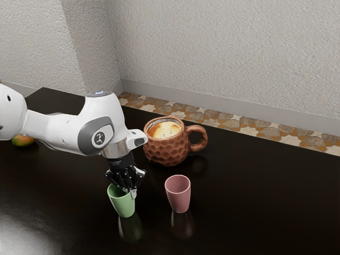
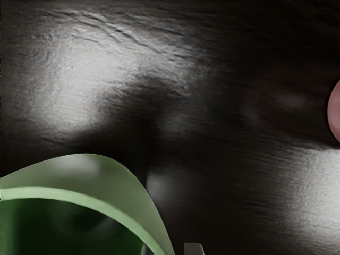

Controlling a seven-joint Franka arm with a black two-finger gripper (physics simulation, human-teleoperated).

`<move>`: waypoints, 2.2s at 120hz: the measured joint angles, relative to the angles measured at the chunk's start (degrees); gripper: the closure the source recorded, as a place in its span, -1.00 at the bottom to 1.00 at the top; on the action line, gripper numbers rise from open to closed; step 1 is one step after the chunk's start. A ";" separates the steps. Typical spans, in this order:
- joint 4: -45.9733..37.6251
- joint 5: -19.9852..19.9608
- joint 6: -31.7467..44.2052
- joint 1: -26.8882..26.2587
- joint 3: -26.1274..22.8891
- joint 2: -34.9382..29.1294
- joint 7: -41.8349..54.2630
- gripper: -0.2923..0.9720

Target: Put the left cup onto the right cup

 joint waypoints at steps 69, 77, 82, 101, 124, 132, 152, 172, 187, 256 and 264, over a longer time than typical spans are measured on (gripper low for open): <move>3.40 4.48 -3.91 0.82 0.01 -4.04 -3.86 0.70; 5.17 5.64 -5.83 0.45 -0.19 -4.64 -4.34 0.70; 6.36 6.14 -7.10 -0.04 -0.38 -4.80 -4.62 0.70; 10.87 8.34 -12.01 -3.21 -1.16 -4.92 -5.94 0.70; 15.98 10.65 -16.59 -8.78 -2.23 -4.32 -7.76 0.70; 17.79 11.84 -17.80 -11.06 -2.18 -3.73 -8.42 0.70; 23.28 15.05 -20.22 -17.43 -0.71 0.73 -9.96 0.70; 28.04 18.11 -21.42 -17.73 2.51 4.73 -11.13 0.70; 30.59 19.74 -22.45 -19.05 4.51 6.92 -11.82 0.70; 36.06 21.63 -23.71 -22.52 4.67 13.25 -13.90 0.70; 36.10 21.62 -23.74 -22.79 4.48 13.41 -14.19 0.70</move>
